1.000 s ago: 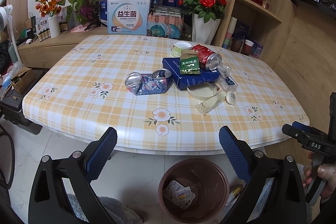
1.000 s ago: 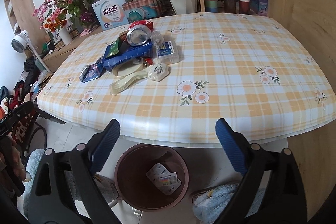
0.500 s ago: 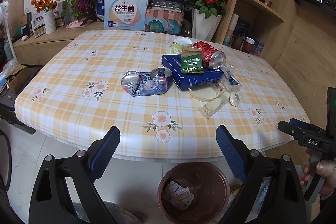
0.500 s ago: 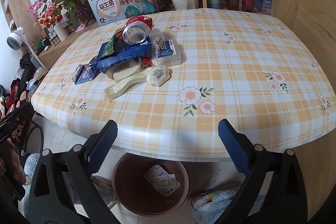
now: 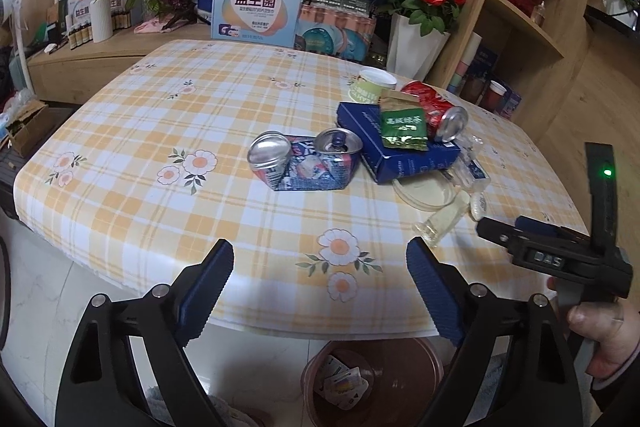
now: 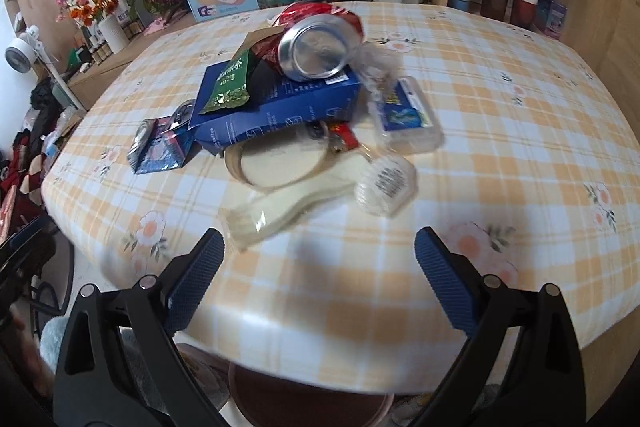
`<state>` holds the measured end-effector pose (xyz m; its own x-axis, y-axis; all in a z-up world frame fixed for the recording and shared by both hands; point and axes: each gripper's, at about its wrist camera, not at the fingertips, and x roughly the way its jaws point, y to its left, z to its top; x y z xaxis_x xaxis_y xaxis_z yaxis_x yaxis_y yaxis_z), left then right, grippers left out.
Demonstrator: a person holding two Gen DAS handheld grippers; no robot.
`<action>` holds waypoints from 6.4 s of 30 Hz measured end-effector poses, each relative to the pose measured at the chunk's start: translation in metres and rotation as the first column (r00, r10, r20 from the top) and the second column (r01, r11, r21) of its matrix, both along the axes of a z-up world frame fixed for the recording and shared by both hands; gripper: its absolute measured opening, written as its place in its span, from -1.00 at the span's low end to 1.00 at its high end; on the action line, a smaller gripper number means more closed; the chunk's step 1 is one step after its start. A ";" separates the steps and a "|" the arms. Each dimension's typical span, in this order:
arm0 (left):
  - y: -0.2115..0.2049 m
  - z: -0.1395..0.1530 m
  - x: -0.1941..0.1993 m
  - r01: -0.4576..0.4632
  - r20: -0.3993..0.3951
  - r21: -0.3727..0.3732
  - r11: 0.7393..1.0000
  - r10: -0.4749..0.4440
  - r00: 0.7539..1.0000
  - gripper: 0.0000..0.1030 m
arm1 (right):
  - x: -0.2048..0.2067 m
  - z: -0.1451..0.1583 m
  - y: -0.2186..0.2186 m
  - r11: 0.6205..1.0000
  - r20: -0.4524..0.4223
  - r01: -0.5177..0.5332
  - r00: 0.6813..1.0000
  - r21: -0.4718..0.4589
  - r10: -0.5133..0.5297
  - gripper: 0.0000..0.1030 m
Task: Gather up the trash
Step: 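Reach to the bagged plastic spoon and grasp it with the right gripper, then grasp the crushed blue can with the left gripper while the right lifts the spoon, then carry the blue can over the bin and release it with the left gripper while the right carries the spoon, then lower the spoon over the bin and open the right gripper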
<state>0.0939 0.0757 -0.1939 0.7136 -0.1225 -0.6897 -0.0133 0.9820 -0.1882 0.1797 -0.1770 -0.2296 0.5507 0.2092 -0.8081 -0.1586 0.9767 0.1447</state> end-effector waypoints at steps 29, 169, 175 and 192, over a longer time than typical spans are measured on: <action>-0.005 -0.023 0.015 0.002 -0.048 -0.031 1.000 -0.003 0.999 0.65 | 0.017 -0.018 -0.026 0.997 -0.052 0.071 0.996 0.019 -0.069 0.36; -0.149 0.002 -0.053 0.432 -0.116 -0.062 0.900 -0.436 0.892 0.26 | -0.114 0.067 -0.122 0.975 0.130 -0.030 0.991 0.220 0.001 -0.58; -0.126 0.020 -0.055 0.343 -0.056 -0.046 0.938 -0.345 0.937 0.60 | -0.116 0.067 -0.112 0.977 0.124 -0.053 0.992 0.206 0.028 -0.58; -0.064 0.045 -0.070 0.114 0.040 0.024 0.993 -0.114 0.993 0.81 | -0.131 0.038 -0.061 0.978 0.020 -0.148 0.989 0.146 0.147 -0.58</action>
<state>0.0242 0.0120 -0.1494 0.7238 -0.1902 -0.6633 0.1064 0.9805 -0.1651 0.0484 -0.2378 -0.1921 0.5122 0.4042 -0.7578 -0.3011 0.9108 0.2823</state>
